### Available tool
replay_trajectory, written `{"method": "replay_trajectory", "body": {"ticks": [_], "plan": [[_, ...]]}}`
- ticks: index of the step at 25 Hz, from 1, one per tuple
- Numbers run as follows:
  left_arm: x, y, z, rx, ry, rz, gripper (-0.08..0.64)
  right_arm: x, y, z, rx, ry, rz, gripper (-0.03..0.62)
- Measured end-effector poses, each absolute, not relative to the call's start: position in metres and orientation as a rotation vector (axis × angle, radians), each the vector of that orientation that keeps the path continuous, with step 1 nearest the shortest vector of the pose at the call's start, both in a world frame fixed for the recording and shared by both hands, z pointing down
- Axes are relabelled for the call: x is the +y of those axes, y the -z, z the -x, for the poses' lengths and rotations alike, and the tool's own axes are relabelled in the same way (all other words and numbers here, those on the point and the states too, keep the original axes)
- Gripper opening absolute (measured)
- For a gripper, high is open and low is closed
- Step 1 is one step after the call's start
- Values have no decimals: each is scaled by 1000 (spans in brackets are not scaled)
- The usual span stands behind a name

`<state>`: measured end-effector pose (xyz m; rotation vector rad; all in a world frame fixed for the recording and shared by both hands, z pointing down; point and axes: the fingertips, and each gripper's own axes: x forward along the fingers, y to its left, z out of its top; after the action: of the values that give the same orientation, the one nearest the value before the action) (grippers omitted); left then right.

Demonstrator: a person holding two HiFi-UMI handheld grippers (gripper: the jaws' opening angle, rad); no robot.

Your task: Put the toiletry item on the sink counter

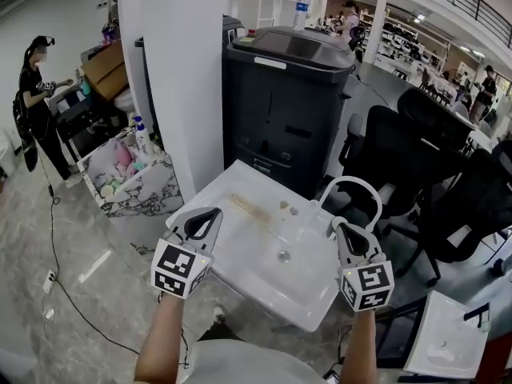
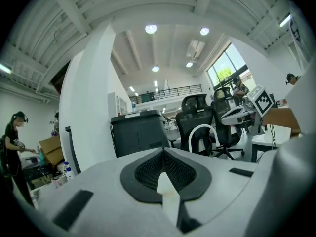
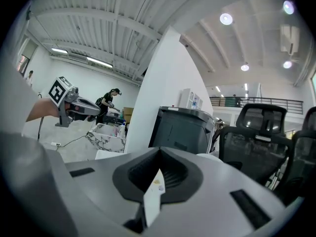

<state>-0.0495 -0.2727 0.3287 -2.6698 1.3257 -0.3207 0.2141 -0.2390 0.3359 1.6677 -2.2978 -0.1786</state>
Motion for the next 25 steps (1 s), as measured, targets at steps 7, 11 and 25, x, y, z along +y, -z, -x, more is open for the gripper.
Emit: {"method": "replay_trajectory", "body": {"ticks": [7, 11, 25], "plan": [[-256, -321, 43, 1312, 304, 2655, 11, -226, -323, -203, -2320, 238, -1644, -3], [-250, -319, 36, 1298, 303, 2657, 11, -223, -318, -205, -2309, 268, -1650, -3], [-250, -319, 26, 1271, 319, 2669, 11, -220, -329, -206, -2311, 239, -1624, -3]]}}
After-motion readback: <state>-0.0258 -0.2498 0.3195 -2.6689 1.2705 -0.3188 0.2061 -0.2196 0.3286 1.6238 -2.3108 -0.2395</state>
